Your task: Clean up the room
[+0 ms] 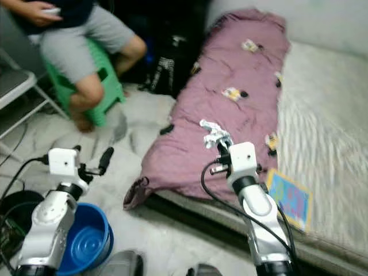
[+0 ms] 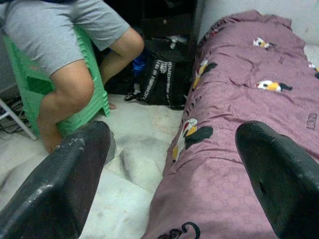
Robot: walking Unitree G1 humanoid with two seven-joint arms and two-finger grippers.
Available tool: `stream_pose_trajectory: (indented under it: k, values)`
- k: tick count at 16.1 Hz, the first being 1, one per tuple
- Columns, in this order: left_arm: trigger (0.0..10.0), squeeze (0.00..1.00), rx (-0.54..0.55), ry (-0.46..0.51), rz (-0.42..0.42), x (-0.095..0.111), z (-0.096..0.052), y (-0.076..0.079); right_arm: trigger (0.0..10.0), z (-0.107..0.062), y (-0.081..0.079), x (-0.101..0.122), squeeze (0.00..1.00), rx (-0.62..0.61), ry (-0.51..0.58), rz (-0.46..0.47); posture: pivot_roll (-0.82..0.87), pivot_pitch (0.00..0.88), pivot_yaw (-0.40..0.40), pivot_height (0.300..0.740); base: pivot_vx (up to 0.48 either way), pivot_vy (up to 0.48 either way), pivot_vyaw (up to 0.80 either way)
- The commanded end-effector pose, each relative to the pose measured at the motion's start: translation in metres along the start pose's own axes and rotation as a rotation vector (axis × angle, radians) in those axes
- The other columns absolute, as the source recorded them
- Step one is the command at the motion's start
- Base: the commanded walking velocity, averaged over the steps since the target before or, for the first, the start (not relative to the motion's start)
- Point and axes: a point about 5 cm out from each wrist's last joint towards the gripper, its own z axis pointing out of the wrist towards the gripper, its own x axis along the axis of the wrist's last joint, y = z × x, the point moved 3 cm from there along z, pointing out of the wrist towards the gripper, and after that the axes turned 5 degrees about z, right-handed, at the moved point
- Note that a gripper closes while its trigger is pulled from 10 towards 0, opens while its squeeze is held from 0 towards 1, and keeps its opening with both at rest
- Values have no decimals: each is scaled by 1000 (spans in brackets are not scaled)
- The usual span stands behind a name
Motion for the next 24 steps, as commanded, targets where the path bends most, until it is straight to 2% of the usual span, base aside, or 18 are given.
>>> stream_pose_trajectory:
  k: [1,8,10,24]
  values:
    - [10000,0,19,-7,18,-1,-1,-7,10000,0,-1,2,0,2,5,-2,-3,67,-44,740,0,0,800]
    - [10000,0,15,6,29,1,0,-7,10000,2,-1,2,0,7,4,-9,-5,73,-43,740,0,0,800]
    - [10000,0,43,9,32,2,0,-11,10000,2,0,2,0,6,4,-11,-6,74,-46,740,0,0,800]
    - [10000,0,32,23,48,4,2,-8,10000,1,-1,0,0,18,-3,-13,-1,65,-49,740,0,0,800]
